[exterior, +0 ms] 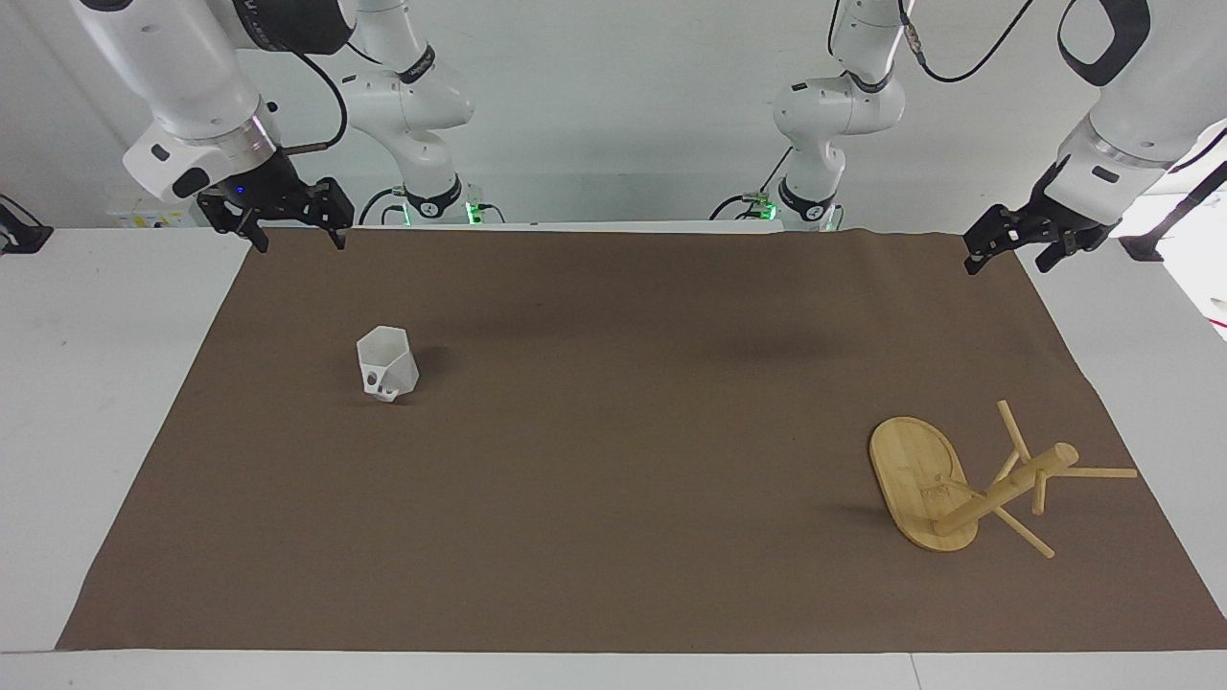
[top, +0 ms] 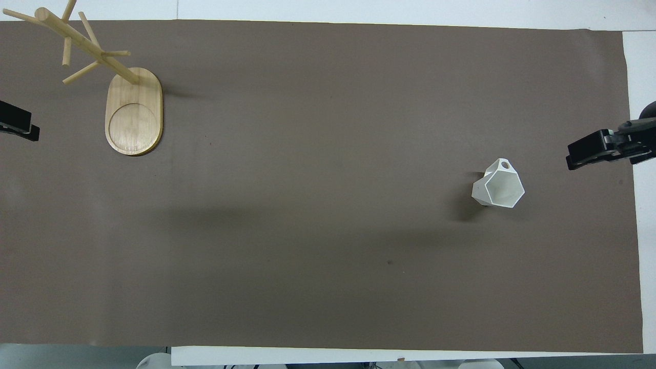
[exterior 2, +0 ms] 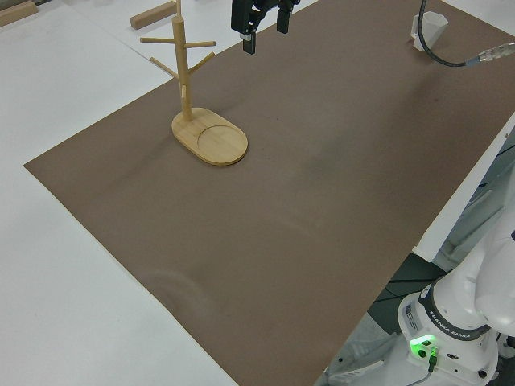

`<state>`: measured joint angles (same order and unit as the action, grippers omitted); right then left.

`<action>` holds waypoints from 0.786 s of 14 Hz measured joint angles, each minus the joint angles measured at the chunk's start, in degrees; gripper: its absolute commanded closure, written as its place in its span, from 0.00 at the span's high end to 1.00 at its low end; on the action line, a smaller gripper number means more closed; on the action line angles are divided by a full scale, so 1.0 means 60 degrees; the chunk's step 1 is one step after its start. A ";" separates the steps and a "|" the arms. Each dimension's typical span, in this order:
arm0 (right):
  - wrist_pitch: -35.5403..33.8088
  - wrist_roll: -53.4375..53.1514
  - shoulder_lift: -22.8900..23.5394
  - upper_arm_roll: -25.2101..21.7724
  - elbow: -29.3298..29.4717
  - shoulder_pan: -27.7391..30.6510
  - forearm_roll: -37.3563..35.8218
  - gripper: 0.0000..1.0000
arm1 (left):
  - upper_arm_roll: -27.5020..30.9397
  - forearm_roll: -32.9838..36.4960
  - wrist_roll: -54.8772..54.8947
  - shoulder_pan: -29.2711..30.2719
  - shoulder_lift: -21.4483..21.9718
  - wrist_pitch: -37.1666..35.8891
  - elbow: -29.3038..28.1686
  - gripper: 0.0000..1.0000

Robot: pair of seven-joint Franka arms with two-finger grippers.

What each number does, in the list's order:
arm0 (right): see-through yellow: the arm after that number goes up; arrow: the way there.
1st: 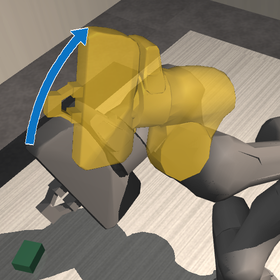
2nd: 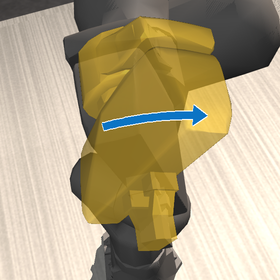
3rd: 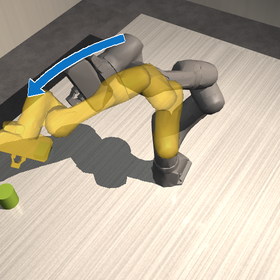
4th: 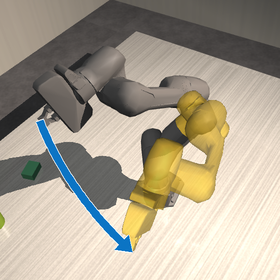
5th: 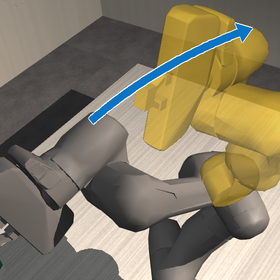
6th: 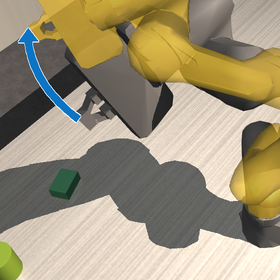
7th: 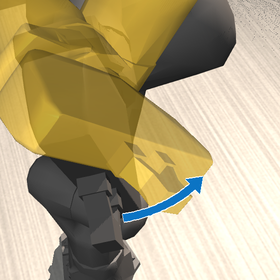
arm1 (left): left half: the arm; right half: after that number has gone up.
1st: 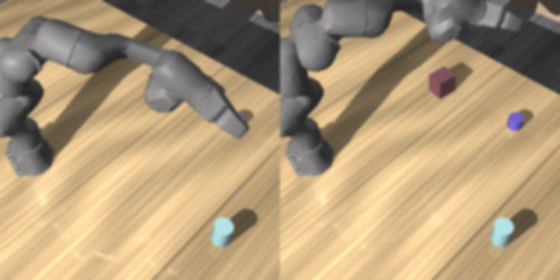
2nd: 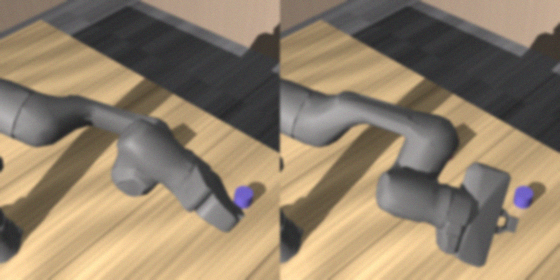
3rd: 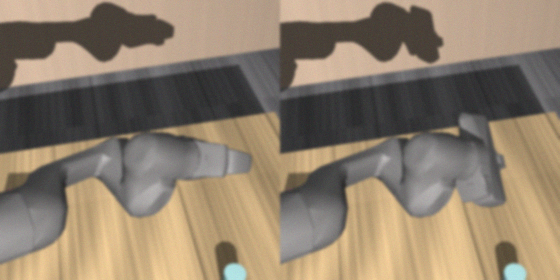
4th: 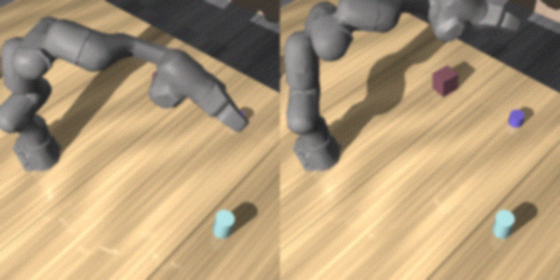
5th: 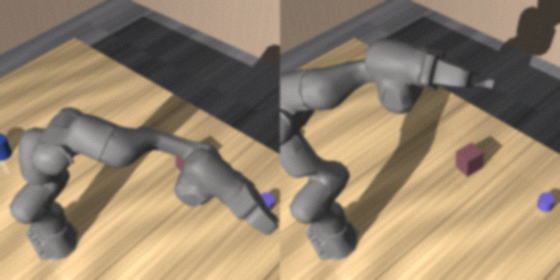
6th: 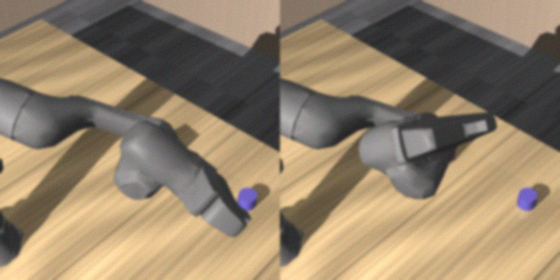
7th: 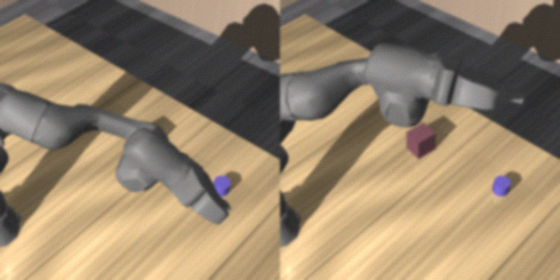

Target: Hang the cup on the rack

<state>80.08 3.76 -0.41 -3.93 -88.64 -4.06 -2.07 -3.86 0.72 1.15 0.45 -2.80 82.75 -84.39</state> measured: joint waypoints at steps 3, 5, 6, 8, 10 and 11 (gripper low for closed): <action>0.0000 0.0000 0.0000 0.0000 -0.0005 0.0000 0.0000 0.99 | 0.0000 0.0000 0.0000 0.0000 0.0000 0.0000 0.0000 1.00; -0.0027 0.0000 -0.0001 0.0000 -0.0013 0.0000 0.0000 0.99 | 0.0000 0.0000 0.0000 0.0000 0.0000 0.0000 0.0000 1.00; -0.0059 0.0000 -0.0001 0.0000 -0.0029 -0.0003 0.0000 0.99 | 0.0000 0.0000 0.0000 0.0000 0.0000 0.0000 0.0000 1.00; -0.0220 0.0279 -0.0002 0.0026 -0.0060 -0.0021 0.0006 0.99 | 0.0000 0.0000 0.0000 0.0000 0.0000 0.0000 0.0000 1.00; -0.0016 0.1873 -0.0004 0.0033 -0.0096 0.0004 0.0007 0.99 | 0.0000 0.0000 0.0000 0.0000 0.0000 0.0000 0.0000 1.00; 0.0294 0.2929 -0.0004 0.0006 -0.0168 0.0116 0.0014 0.99 | 0.0000 0.0000 0.0000 0.0000 0.0000 0.0000 0.0000 1.00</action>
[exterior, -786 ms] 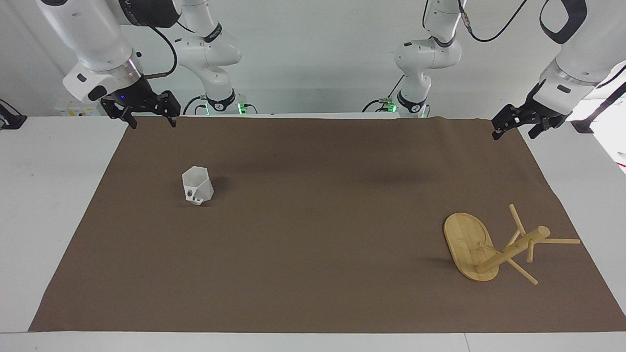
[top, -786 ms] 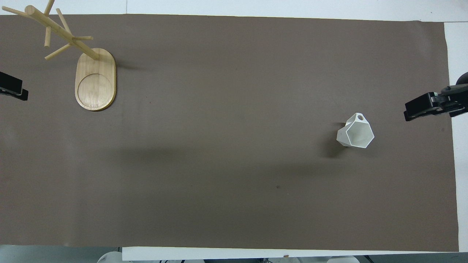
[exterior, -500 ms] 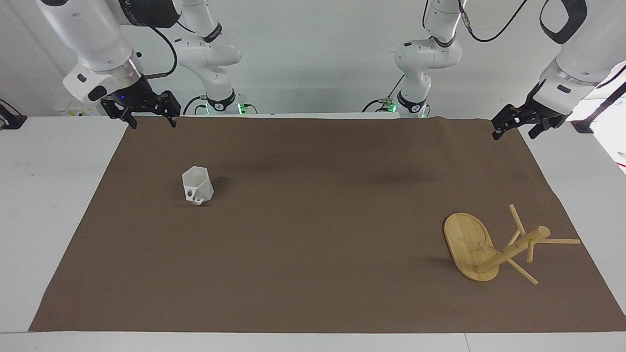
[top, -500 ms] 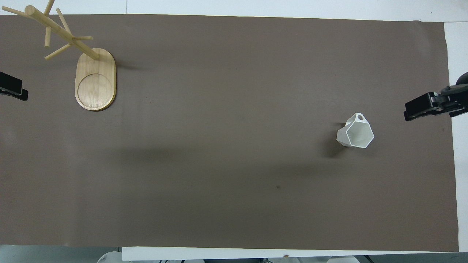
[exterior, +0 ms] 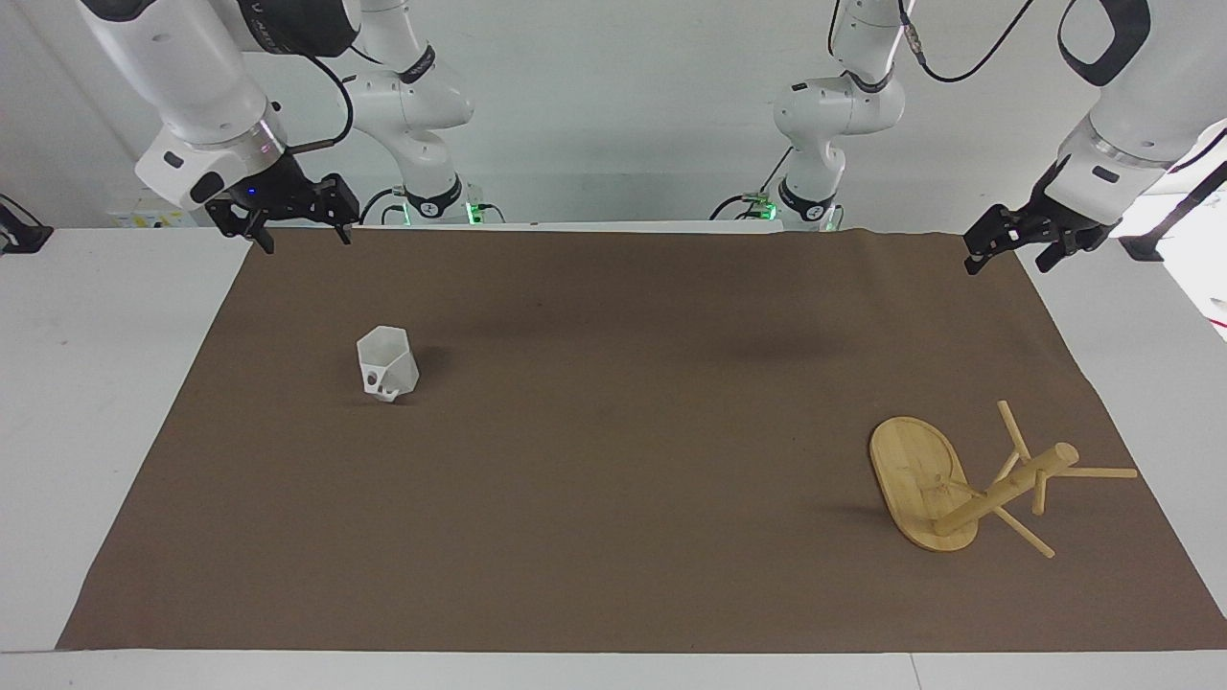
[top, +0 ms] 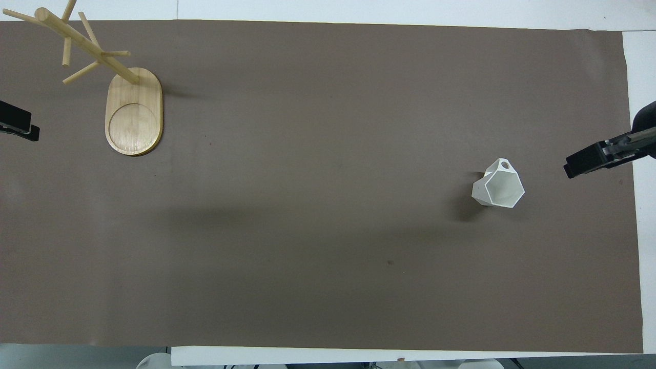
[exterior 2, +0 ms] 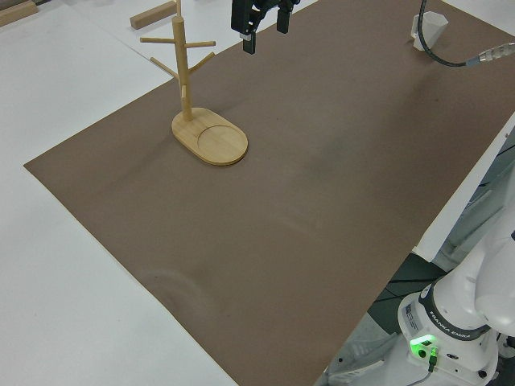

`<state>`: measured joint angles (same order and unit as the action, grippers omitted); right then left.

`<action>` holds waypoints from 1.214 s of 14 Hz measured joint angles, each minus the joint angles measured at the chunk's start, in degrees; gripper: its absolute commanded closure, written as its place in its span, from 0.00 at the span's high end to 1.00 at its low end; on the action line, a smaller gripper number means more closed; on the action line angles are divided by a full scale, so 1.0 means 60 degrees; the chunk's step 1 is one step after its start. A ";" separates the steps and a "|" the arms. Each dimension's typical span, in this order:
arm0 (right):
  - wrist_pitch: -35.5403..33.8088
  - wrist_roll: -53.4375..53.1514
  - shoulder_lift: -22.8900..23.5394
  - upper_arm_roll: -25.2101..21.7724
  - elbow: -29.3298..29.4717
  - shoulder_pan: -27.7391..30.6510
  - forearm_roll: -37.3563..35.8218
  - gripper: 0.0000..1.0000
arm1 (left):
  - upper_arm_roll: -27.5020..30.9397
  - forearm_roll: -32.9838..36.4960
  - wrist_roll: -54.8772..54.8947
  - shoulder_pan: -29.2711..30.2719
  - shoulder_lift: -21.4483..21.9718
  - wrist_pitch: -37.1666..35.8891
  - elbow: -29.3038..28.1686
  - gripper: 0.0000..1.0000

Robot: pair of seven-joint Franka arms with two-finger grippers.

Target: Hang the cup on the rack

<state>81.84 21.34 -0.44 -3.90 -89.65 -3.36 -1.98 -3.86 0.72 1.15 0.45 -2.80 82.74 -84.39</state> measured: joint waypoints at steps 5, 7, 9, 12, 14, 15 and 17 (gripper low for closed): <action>0.0777 0.5683 0.0446 -0.0102 -0.0440 0.1823 0.1324 0.99 | 0.0000 0.0000 0.0000 0.0000 0.0000 0.0000 0.0000 1.00; 0.1141 0.7949 0.0995 -0.0123 -0.0530 0.2629 0.2157 1.00 | 0.0000 0.0000 0.0000 0.0000 0.0000 0.0000 0.0000 1.00; 0.1219 1.0153 0.1672 -0.0141 -0.0661 0.3393 0.3239 1.00 | 0.0000 0.0000 0.0000 0.0000 0.0000 0.0000 0.0000 1.00; 0.1212 1.4125 0.2582 -0.0153 -0.1410 0.4648 0.5303 1.00 | 0.0000 0.0000 0.0000 0.0000 0.0000 0.0000 0.0000 1.00; 0.1209 1.6758 0.3169 -0.0159 -0.2256 0.5259 0.6742 1.00 | 0.0000 0.0000 0.0000 0.0000 0.0000 0.0000 0.0000 1.00; 0.1174 1.7639 0.3460 -0.0162 -0.2560 0.5451 0.7176 1.00 | 0.0000 0.0000 0.0000 0.0000 0.0000 0.0000 0.0000 1.00; 0.0985 1.9288 0.3990 -0.0160 -0.3114 0.5649 0.8129 1.00 | 0.0000 0.0000 0.0000 0.0000 0.0000 0.0000 0.0000 1.00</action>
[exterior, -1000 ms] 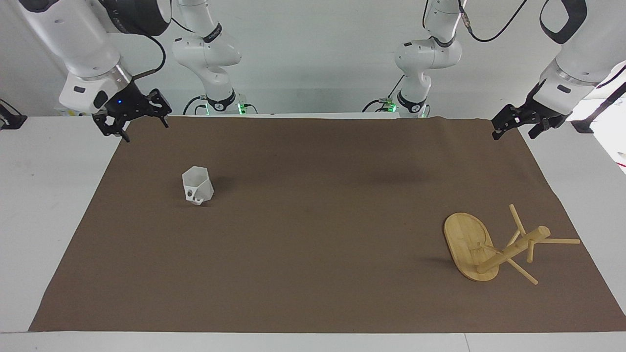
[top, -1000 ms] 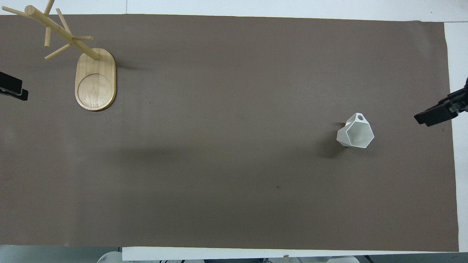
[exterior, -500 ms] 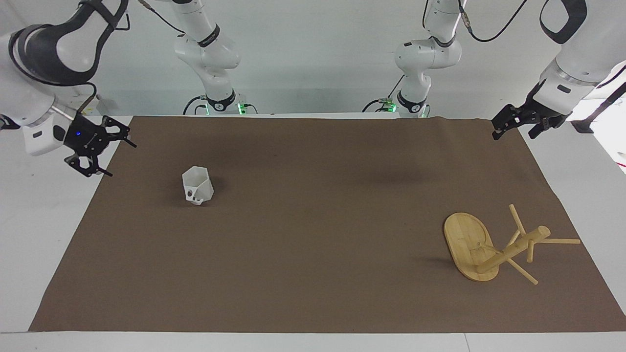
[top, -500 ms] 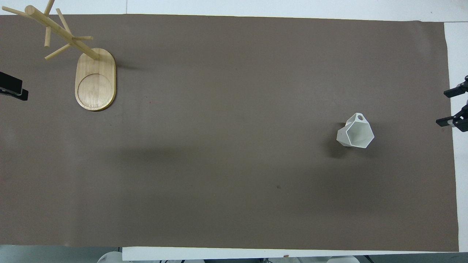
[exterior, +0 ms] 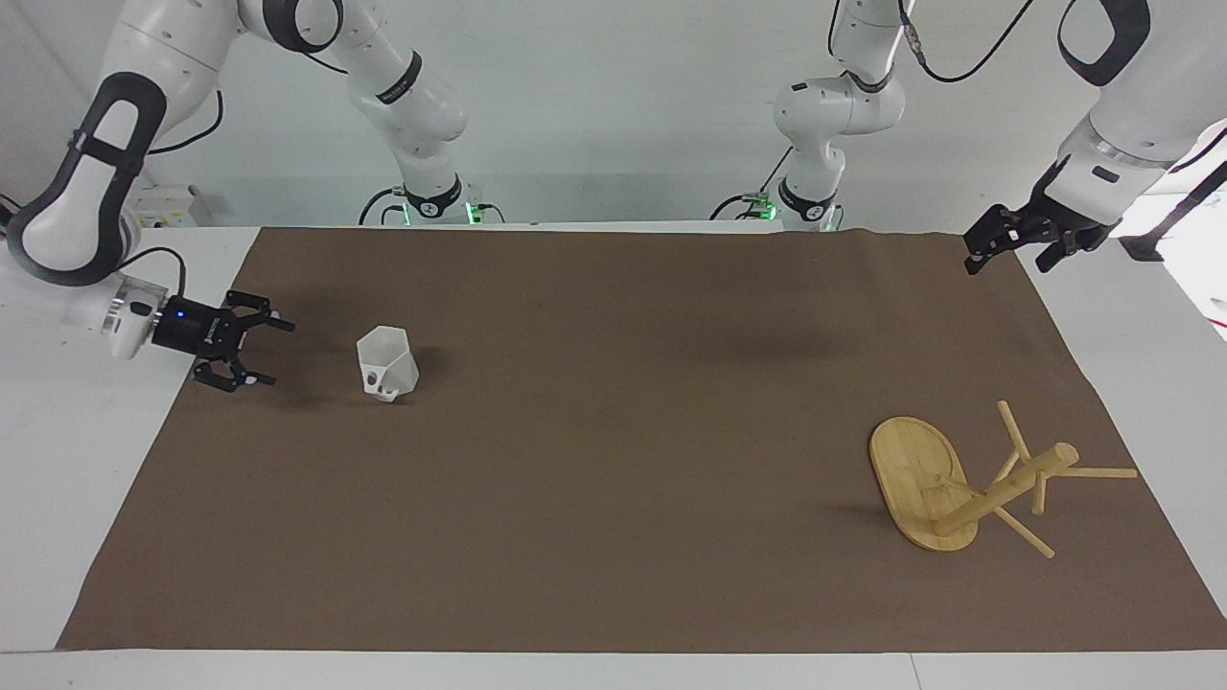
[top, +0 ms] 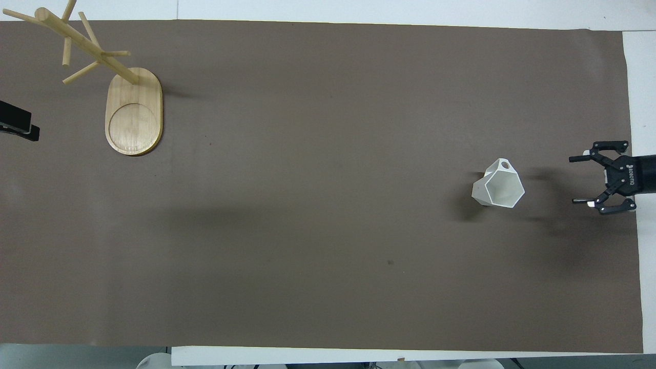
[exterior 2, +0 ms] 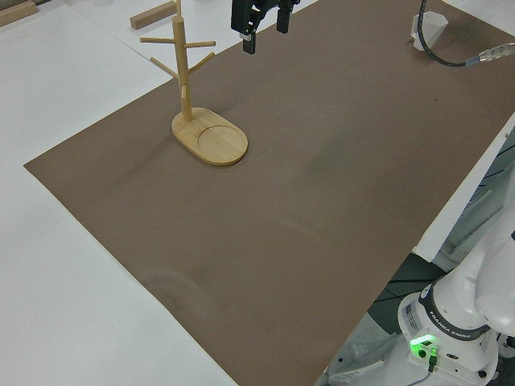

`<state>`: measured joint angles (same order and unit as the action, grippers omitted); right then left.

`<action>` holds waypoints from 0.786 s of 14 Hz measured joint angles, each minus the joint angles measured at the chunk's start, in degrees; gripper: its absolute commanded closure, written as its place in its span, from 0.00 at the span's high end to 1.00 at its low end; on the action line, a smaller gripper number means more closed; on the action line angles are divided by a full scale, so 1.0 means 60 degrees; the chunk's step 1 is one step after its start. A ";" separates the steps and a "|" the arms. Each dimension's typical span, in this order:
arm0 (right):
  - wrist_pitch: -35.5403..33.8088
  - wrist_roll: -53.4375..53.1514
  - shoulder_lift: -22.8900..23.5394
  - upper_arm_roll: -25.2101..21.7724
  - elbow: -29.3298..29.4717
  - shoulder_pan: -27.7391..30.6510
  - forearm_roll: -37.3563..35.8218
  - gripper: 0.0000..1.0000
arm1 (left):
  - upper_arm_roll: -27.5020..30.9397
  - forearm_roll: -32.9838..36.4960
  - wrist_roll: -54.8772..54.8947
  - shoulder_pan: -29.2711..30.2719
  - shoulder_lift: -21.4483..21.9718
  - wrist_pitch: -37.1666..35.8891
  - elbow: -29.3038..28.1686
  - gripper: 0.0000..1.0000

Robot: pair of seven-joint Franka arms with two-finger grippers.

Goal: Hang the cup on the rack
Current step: 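Move the open right gripper to the white cup and close on it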

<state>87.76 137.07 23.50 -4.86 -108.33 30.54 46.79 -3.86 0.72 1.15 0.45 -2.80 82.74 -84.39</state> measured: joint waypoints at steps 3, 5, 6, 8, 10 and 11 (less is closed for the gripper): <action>-0.0146 0.1532 0.0418 0.0077 -0.0859 -0.0035 0.0987 1.00 | 0.0000 0.0000 0.0000 0.0000 0.0000 0.0000 0.0000 1.00; -0.0168 0.1773 0.0424 0.0175 -0.1241 -0.0069 0.1391 1.00 | 0.0000 0.0000 0.0000 0.0000 0.0000 0.0000 0.0000 1.00; -0.0170 0.1831 0.0421 0.0202 -0.1435 -0.0071 0.1553 1.00 | 0.0000 0.0000 0.0000 0.0000 0.0000 0.0000 0.0000 1.00; -0.0170 0.1929 0.0421 0.0216 -0.1735 -0.0071 0.1770 1.00 | 0.0000 0.0000 0.0000 0.0000 0.0000 0.0000 0.0000 1.00; -0.0211 0.1947 0.0413 0.0232 -0.1855 -0.0103 0.1849 1.00 | 0.0000 0.0000 0.0000 0.0000 0.0000 0.0000 0.0000 1.00; -0.0216 0.1978 0.0401 0.0233 -0.1936 -0.0157 0.1930 1.00 | 0.0000 0.0000 0.0000 0.0000 0.0000 0.0000 0.0000 1.00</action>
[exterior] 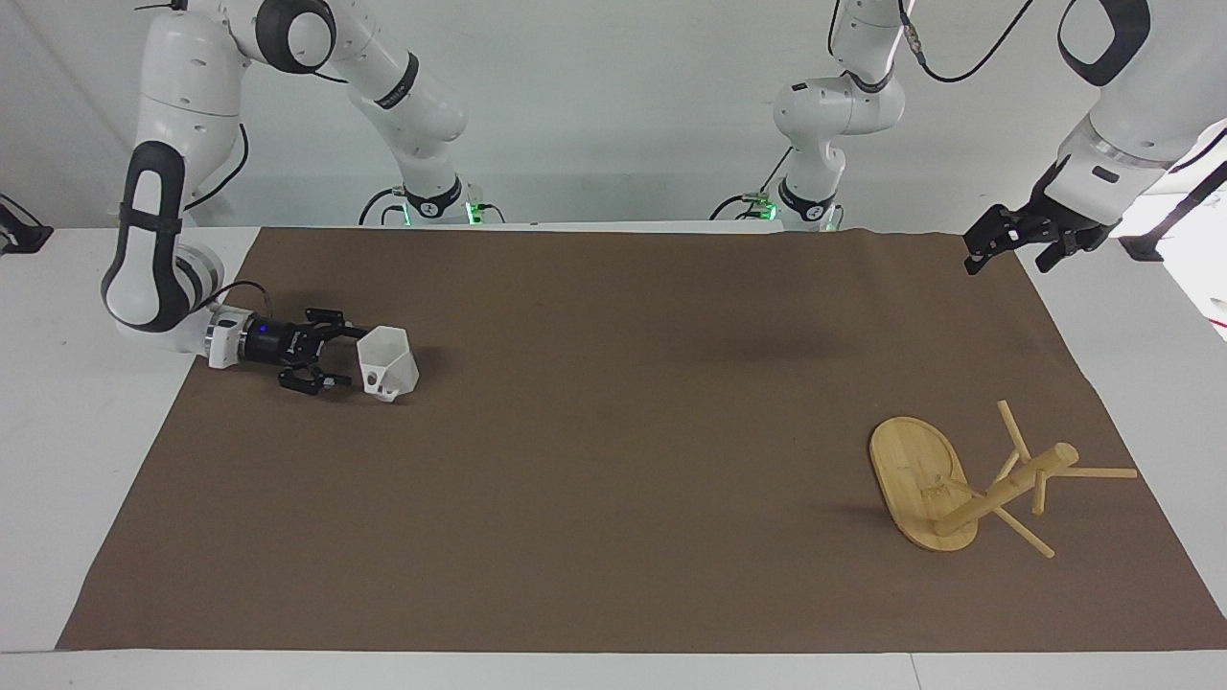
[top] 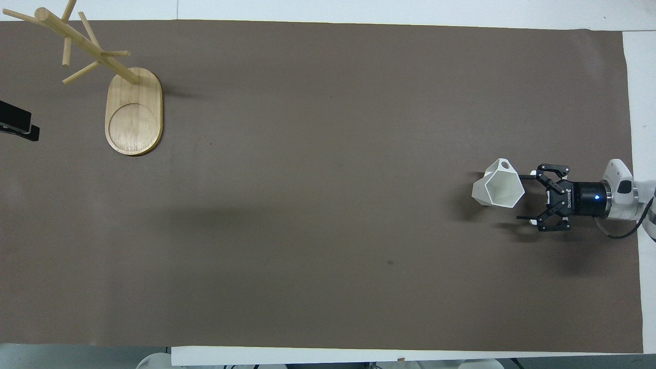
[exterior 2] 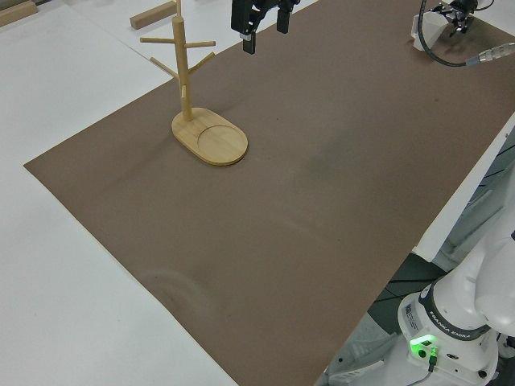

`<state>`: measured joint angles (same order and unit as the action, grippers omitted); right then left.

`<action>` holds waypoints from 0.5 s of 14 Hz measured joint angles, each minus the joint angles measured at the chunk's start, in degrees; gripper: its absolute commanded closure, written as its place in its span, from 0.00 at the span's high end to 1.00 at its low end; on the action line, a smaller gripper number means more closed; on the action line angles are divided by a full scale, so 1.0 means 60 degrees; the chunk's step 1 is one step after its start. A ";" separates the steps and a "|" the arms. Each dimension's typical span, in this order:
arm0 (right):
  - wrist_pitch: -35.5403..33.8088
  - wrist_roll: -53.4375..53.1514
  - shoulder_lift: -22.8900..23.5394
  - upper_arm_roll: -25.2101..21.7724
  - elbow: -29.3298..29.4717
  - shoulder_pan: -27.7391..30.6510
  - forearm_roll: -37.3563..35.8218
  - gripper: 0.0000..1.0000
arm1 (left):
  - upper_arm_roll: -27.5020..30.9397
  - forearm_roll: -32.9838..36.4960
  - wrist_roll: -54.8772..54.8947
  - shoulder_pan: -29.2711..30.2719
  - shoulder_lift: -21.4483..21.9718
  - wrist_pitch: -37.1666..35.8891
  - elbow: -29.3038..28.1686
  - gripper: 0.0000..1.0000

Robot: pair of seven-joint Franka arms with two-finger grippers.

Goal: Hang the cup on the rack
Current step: 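Move the open right gripper to the white cup and close on it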

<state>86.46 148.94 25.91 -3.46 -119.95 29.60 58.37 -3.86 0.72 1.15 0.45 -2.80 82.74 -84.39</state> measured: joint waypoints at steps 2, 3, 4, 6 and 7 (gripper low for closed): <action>-0.0009 0.0104 -0.0006 0.0005 -0.0122 -0.0198 0.0329 1.00 | 0.0000 0.0000 0.0000 0.0000 0.0000 0.0000 0.0000 1.00; -0.0008 0.0119 -0.0007 0.0006 -0.0147 -0.0361 0.0465 1.00 | 0.0000 0.0000 0.0000 0.0000 0.0000 0.0000 0.0000 1.00; -0.0003 0.0119 -0.0008 0.0006 -0.0156 -0.0493 0.0545 1.00 | 0.0000 0.0000 0.0000 0.0000 0.0000 0.0000 0.0000 1.00; 0.0013 0.0120 -0.0012 0.0005 -0.0167 -0.0603 0.0619 1.00 | 0.0000 0.0000 0.0000 0.0000 0.0000 0.0000 0.0000 1.00; 0.0013 0.0120 -0.0016 -0.0002 -0.0185 -0.0602 0.0671 1.00 | 0.0000 0.0000 0.0000 0.0000 0.0000 0.0000 0.0000 1.00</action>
<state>86.54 149.65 25.81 -3.47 -121.06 25.98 62.39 -3.86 0.72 1.15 0.45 -2.80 82.74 -84.39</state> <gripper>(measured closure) 0.000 0.000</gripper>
